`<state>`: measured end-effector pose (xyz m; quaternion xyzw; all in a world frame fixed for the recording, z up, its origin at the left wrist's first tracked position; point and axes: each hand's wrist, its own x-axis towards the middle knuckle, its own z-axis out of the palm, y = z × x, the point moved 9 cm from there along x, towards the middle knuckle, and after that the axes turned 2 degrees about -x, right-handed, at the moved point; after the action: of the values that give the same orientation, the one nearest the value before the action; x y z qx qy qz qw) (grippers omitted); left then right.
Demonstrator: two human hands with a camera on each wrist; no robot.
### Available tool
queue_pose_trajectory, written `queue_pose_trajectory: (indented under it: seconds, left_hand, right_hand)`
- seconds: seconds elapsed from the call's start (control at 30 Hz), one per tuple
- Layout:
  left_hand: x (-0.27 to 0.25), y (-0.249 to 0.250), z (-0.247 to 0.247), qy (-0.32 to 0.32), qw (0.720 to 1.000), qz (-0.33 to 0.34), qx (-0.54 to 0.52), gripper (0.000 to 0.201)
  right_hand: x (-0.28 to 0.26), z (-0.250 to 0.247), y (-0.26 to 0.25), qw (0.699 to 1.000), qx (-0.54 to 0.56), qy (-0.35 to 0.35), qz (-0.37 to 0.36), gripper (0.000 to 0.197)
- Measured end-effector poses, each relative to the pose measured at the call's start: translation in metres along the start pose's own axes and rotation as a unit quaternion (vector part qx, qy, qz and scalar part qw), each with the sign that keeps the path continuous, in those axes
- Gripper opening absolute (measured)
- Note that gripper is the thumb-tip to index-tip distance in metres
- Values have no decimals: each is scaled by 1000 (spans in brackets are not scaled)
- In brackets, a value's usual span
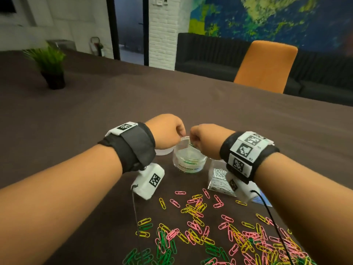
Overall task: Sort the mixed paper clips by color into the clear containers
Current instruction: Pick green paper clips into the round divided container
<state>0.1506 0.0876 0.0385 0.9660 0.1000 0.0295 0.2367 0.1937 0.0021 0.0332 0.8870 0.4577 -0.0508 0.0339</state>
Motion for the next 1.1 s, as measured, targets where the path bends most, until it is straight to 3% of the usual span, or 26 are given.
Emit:
queue_pose_trajectory:
  seconds: [0.17,0.43,0.57,0.63,0.7,0.8,0.97,1.1]
  left_hand:
    - [1,-25,24,-42,998,-55,-10,19]
    - [5,-25,33,-53,996,-73,-29,19]
    - [1,-30,33,-36,994,-96,-40,26]
    - [-1,-28,21,8,996,-90,-6,30]
    - [-9,-15,9,62,996,-58,9,22]
    - [-26,26,6,93,995,18,-26,4]
    - [-58,112,69,-61,985,155,42,4]
    - [-71,161,121,-139,963,215,89,9]
  right_hand:
    - [10,7,-12,1000,-9,-6,-24,16]
    - [-3,4,-8,1000,5,19,-21,21]
    - [-14,-6,-3,999,4,49,-22,26]
    - [-27,-19,0,995,5,91,-30,23]
    - [-49,-29,9,992,16,117,-34,22]
    - [-90,-25,37,996,7,84,-10,21]
    - [-164,27,97,995,-30,-74,64,17]
    - [-217,59,136,987,-31,-115,111,15]
